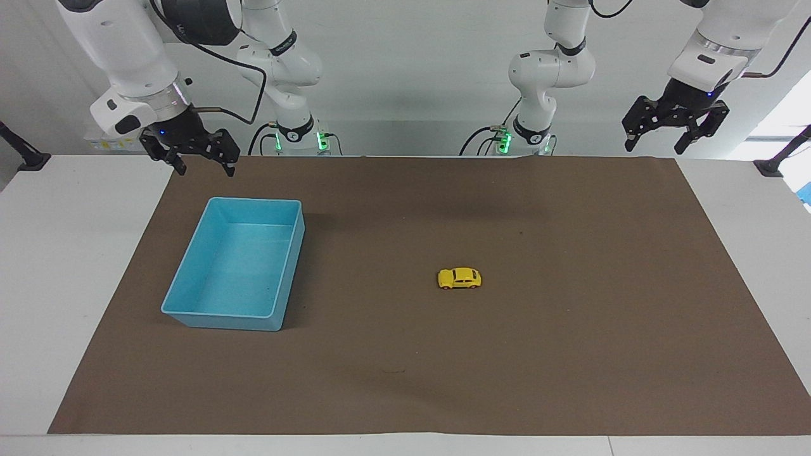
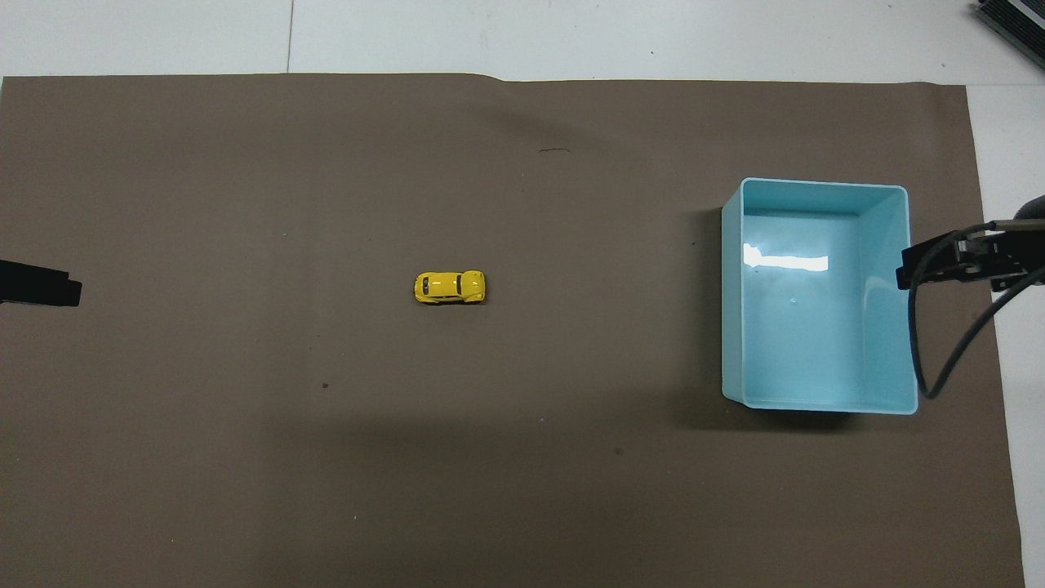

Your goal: Wind up and store yellow beetle car

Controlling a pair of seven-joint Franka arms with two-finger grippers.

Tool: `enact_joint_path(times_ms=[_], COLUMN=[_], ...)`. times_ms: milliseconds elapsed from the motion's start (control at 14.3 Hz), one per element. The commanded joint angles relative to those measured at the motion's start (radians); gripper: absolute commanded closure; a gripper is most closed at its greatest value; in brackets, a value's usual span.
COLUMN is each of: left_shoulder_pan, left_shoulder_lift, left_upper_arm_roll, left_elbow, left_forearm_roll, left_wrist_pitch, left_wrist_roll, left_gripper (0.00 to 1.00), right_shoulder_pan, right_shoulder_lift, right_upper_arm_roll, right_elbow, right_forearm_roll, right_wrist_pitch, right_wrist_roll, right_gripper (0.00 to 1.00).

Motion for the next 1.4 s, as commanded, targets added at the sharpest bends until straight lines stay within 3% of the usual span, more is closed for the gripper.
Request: enact_joint_path(times_ms=[0,981,1332], left_shoulder_pan=[-0.005,-0.005,-0.007], left_shoulder_lift=[-0.009,-0.020,-0.022], left_upper_arm_roll=[0.003,0.003,0.001], left_elbow=[-0.001,-0.019,-0.034], left_forearm_roll=[0.000,-0.002,-0.002], left_wrist_pitch=[-0.030,-0.032,-0.029], left_wrist_roll=[0.009,-0.011,-0.190], left_gripper=[0.00,0.00,0.00], right_shoulder_pan=[-0.016,-0.016,-0.016], right_shoulder_lift=[-0.002,-0.002,-0.002], right_upper_arm_roll=[0.009,0.009,0.008], right_elbow=[-0.002,-0.002,-0.002], right_forearm_roll=[0.017,0.017,0.017], right_wrist_pitch=[-0.004,-0.004,-0.004], right_wrist_roll=[-0.023,-0.023,-0.023], right_gripper=[0.00,0.00,0.00])
